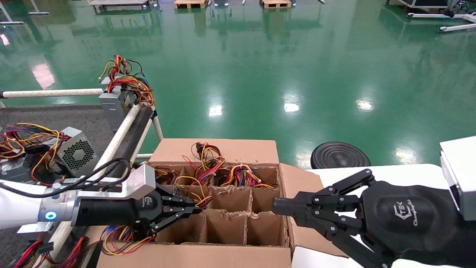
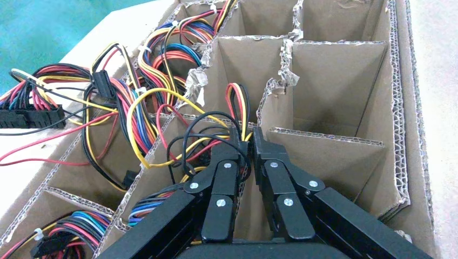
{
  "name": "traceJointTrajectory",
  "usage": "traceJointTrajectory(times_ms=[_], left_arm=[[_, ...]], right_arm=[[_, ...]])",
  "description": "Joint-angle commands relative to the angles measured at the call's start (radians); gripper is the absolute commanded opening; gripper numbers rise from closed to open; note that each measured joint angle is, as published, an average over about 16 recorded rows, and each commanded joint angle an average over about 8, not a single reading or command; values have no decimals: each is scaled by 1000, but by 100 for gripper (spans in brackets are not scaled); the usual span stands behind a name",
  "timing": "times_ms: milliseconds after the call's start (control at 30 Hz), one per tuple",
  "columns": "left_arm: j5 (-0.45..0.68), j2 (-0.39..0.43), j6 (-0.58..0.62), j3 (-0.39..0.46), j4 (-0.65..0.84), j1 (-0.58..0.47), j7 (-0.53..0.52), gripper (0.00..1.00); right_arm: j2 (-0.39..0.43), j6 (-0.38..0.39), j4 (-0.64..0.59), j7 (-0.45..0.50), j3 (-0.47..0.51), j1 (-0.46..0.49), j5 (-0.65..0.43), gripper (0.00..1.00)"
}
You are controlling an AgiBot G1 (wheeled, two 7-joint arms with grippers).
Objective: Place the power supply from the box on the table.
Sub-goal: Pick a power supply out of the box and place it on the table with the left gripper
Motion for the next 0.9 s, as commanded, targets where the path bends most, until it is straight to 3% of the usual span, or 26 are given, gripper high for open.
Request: traceJointTrajectory(times_ms=[33,300,900], left_arm=[[-3,-1,2,-2,1,-1,2,0],[-4,-8,15,-12,-13,-39,22,0],[14,-16,70,-64,-124,-243,92,0]], right_arm=[[0,0,0,0,0,0,0,0],[0,0,0,0,0,0,0,0],[0,0,0,0,0,0,0,0]])
